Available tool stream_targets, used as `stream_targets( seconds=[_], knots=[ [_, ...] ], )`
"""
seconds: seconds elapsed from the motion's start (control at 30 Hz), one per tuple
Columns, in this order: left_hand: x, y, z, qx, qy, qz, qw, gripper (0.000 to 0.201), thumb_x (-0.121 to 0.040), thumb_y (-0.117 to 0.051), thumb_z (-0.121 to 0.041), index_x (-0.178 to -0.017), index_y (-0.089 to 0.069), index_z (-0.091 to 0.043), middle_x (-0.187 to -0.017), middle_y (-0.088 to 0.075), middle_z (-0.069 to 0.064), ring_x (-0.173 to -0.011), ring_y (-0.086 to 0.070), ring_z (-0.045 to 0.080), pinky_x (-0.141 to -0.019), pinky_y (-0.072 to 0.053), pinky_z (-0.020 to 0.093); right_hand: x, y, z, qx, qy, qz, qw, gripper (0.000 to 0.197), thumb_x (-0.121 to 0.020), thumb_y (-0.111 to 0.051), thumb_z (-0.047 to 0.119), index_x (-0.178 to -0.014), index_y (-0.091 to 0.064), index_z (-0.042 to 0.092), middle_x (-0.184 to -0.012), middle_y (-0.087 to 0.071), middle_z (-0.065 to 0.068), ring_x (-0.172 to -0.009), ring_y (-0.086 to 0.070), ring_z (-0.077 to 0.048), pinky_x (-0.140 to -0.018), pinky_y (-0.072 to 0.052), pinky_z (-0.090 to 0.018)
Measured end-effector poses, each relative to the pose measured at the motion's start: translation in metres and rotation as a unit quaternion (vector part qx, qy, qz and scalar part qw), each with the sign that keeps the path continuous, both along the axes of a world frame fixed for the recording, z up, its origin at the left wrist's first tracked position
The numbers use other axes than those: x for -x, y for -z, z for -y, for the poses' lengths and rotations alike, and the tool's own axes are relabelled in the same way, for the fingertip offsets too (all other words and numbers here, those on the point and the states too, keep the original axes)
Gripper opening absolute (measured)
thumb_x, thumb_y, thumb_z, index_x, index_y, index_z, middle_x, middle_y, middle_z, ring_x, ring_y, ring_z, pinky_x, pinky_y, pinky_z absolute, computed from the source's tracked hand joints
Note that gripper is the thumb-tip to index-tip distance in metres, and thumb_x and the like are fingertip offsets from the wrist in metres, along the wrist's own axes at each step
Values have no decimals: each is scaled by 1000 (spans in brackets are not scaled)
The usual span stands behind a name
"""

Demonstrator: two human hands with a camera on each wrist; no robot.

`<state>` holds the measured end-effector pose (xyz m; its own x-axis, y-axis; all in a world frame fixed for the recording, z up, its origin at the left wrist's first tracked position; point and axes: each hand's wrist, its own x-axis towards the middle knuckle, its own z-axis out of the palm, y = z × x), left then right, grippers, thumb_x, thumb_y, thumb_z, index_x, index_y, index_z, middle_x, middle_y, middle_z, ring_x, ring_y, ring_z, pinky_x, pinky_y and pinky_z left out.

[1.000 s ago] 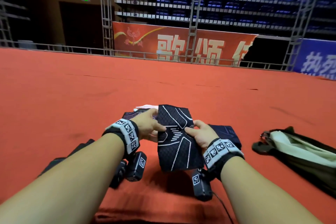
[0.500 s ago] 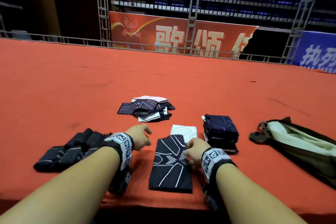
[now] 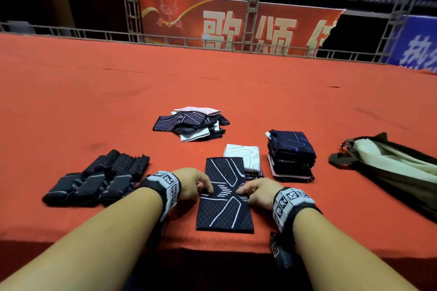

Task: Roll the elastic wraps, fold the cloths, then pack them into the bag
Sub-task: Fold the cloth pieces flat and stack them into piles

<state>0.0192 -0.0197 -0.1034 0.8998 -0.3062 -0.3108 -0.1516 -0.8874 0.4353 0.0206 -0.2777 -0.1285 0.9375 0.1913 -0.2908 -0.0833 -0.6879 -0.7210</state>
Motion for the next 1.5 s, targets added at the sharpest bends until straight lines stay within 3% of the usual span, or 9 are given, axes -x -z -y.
stream_targets(
  seconds=[0.1, 0.33, 0.53, 0.7, 0.87, 1.03, 1.13, 1.27, 1.5],
  knots=[
    [-6, 2, -3, 21, -12, -26, 999, 40, -81, -75, -4, -101, -73, -39, -85, -64, -17, -78, -57, 4, -76, -46, 17, -3, 3, 4, -5, -11, -2, 1000, 43, -80, -61, -13, -98, -78, 22, -88, -69, 13, -75, -59, 1, -62, -42, -5],
    [-16, 9, -7, 74, -23, -66, 995, 36, -82, -77, -3, -101, -75, -32, -79, -61, -11, -71, -56, 6, -68, -45, 13, -4, 5, 9, -19, -60, -9, 998, 42, -73, -73, -7, -92, -77, 30, -101, -73, 1, -94, -64, -12, -99, -50, -31],
    [-17, 16, -1, 96, -47, -31, 994, 10, -87, -78, -21, -87, -74, -31, -81, -69, -15, -73, -60, 4, -80, -49, 19, -1, 5, 13, -64, -59, 8, 996, 31, -84, -72, -4, -111, -74, 10, -90, -68, 3, -79, -59, -5, -70, -47, -6],
    [-7, 11, -1, 192, -72, -24, 978, 11, -88, -77, -14, -80, -73, -21, -72, -68, -5, -64, -59, 10, -68, -50, 24, 7, 0, 4, -163, 0, 21, 986, 14, -85, -72, -4, -78, -71, 8, -62, -66, 2, -58, -59, -8, -58, -49, -18],
    [0, -31, -9, 363, -98, 20, 926, 17, -84, -75, -12, -73, -64, -19, -66, -62, -6, -61, -49, 7, -58, -36, 22, 3, -22, 1, -248, 57, 65, 965, 18, -96, -64, 14, -79, -68, 19, -82, -68, -2, -82, -63, -19, -66, -49, -27],
    [2, -59, -7, 468, -133, -24, 873, 35, -97, -65, -12, -68, -45, -18, -56, -45, 1, -42, -44, 8, -46, -33, 21, -3, -52, -10, -372, 101, 56, 921, 22, -102, -55, 17, -81, -56, 20, -73, -61, -6, -54, -52, -18, -51, -47, -26],
    [8, -51, 1, 413, -173, -77, 891, 25, -102, -58, -16, -79, -49, -16, -63, -59, 4, -46, -61, 18, -49, -57, 31, -3, -45, -12, -296, 127, 40, 946, 14, -101, -55, 15, -88, -51, 16, -59, -57, -7, -39, -46, -17, -41, -38, -22],
    [17, -4, 8, 278, -203, -73, 936, 20, -97, -40, 2, -101, -49, -15, -76, -57, 14, -52, -54, 23, -52, -46, 29, 10, -4, -9, -108, 131, 6, 986, 20, -91, -53, -1, -100, -47, 16, -65, -62, -13, -39, -58, -23, -38, -42, -24],
    [7, 8, -1, 182, -102, -102, 973, 40, -74, -61, 8, -86, -73, -29, -64, -61, -6, -63, -55, 23, -65, -50, 35, 6, 7, 7, -109, 46, -21, 993, 44, -78, -52, -11, -99, -57, 27, -56, -58, -9, -63, -54, -34, -50, -43, -32]
  ],
)
